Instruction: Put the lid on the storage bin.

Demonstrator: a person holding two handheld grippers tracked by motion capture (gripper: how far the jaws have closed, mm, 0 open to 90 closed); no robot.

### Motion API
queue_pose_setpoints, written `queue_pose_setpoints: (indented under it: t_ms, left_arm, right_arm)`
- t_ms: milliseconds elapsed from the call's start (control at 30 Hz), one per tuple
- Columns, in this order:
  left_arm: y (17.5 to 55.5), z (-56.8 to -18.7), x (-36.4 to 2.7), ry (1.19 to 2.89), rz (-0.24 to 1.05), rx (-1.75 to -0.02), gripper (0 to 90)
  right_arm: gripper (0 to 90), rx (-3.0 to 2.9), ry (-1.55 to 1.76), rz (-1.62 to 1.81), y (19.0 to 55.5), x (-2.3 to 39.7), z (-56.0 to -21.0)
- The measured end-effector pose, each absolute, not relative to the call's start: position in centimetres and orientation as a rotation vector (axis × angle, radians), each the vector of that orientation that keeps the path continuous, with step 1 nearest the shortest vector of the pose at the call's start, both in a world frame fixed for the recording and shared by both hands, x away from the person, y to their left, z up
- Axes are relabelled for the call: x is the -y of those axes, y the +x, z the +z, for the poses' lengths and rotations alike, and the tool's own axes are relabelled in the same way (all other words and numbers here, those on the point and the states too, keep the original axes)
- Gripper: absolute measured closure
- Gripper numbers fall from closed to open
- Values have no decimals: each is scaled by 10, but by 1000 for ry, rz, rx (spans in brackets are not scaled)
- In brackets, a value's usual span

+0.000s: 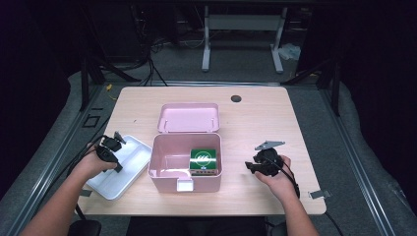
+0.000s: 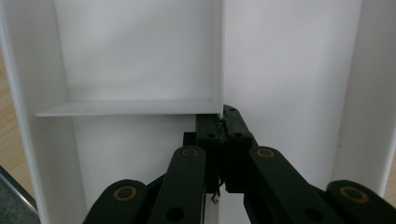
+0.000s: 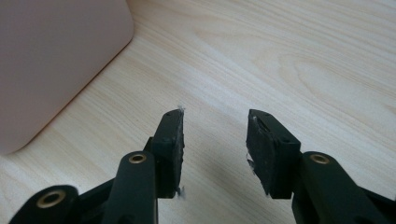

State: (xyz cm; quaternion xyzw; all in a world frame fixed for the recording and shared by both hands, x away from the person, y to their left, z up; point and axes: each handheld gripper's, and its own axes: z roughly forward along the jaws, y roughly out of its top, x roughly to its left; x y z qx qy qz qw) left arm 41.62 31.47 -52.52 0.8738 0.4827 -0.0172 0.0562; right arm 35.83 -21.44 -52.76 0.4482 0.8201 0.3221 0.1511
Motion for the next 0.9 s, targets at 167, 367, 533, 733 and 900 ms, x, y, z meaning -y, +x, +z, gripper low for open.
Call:
queue_pose_setpoints:
  t_ms: [167, 367, 533, 733, 900]
  left_arm:
    - [417, -525, -314, 2658, -62, -1467, 879]
    - [420, -525, -314, 2676, -72, -1459, 883]
    - [426, -518, -314, 2675, -108, -1454, 892]
    - [428, -500, -313, 2689, -90, -1410, 892]
    - [427, -478, -316, 2694, -48, -1368, 892]
  right_arm:
    - [560, -2352, 1286, 925, 358, 215, -528]
    - [561, -2357, 1283, 931, 358, 215, -528]
    - [561, -2364, 1294, 960, 359, 215, -528]
    - [563, -2380, 1291, 968, 360, 215, -530]
    - [563, -2378, 1290, 960, 359, 215, -530]
